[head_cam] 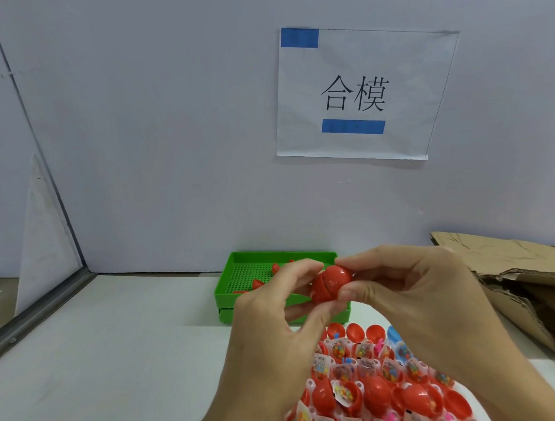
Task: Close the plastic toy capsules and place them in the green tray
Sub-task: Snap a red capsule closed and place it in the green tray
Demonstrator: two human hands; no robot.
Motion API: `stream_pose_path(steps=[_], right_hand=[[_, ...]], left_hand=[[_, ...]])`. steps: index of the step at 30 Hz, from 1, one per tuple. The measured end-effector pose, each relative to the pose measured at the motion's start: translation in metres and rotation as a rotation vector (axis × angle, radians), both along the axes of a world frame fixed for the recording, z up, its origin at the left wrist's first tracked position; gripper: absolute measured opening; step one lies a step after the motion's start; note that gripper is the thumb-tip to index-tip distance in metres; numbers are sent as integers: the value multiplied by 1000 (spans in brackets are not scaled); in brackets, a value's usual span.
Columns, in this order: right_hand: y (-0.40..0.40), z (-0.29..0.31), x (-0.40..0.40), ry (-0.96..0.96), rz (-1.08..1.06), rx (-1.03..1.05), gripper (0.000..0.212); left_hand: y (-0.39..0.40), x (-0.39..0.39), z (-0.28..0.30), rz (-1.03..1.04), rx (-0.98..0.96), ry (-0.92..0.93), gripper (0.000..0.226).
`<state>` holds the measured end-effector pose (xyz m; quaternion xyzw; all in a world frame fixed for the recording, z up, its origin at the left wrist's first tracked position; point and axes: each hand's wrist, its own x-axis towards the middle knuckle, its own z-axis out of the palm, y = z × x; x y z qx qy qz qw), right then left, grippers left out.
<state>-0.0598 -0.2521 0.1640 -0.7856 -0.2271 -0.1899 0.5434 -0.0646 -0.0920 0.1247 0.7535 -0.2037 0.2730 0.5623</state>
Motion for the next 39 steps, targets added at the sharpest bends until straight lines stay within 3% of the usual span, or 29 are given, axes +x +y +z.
stream_pose_path(steps=[12,18,24,31,39], right_hand=[[-3,0,-1,43,102,58,30],[-4,-4,3,155,151,98,17],[-3,-6,6,244,141,100,33],[1,-9,7,305,156,141,25],[6,-12,10,356,149,219,35]], left_hand=[[6,6,-2,-254,-237,134,33],[10,10,-6,-307,-285,247,34],[13,11,-4,-347,-295,328,31],[12,11,-2,-392,-407,363,30],[13,10,-2,-322,-258,272,32]])
